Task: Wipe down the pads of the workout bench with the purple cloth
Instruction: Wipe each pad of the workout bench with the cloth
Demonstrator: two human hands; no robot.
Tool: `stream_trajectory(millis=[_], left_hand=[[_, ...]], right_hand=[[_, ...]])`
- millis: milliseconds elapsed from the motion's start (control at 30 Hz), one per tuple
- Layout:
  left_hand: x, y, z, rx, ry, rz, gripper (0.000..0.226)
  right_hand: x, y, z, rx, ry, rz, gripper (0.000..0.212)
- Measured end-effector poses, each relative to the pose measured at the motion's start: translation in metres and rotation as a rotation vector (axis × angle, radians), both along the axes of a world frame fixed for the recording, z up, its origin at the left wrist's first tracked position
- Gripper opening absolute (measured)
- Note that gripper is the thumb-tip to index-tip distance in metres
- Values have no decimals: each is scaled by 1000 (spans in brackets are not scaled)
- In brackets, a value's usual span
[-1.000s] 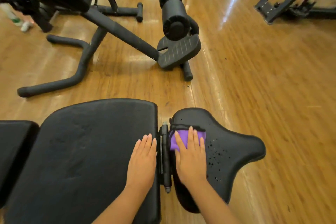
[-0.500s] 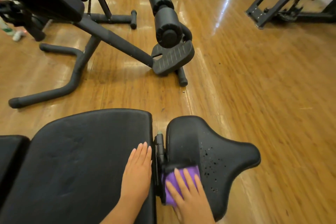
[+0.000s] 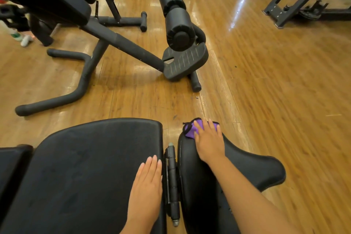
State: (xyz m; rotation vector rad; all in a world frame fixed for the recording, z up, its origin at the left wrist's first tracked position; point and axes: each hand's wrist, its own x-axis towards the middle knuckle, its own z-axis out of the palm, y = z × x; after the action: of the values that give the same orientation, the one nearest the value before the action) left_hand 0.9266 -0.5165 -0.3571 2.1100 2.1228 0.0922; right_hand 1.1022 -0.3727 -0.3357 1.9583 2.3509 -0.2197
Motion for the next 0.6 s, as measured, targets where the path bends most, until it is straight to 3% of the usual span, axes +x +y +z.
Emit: stream_trajectory(millis=[133,367,500,600], left_hand=[[2,1,2,10,7,8,69],[4,1,2,12,1,31,69],[4,0,1,20,11,36,69],[6,0,3,38,2,45,69]], right_hand=[[18,-14,0,35,33,111,48],[68,-143,-24,149,124,191,53],[71,-200,-39,245,165,167,55],[70,-198,-37,197,157,125,64]])
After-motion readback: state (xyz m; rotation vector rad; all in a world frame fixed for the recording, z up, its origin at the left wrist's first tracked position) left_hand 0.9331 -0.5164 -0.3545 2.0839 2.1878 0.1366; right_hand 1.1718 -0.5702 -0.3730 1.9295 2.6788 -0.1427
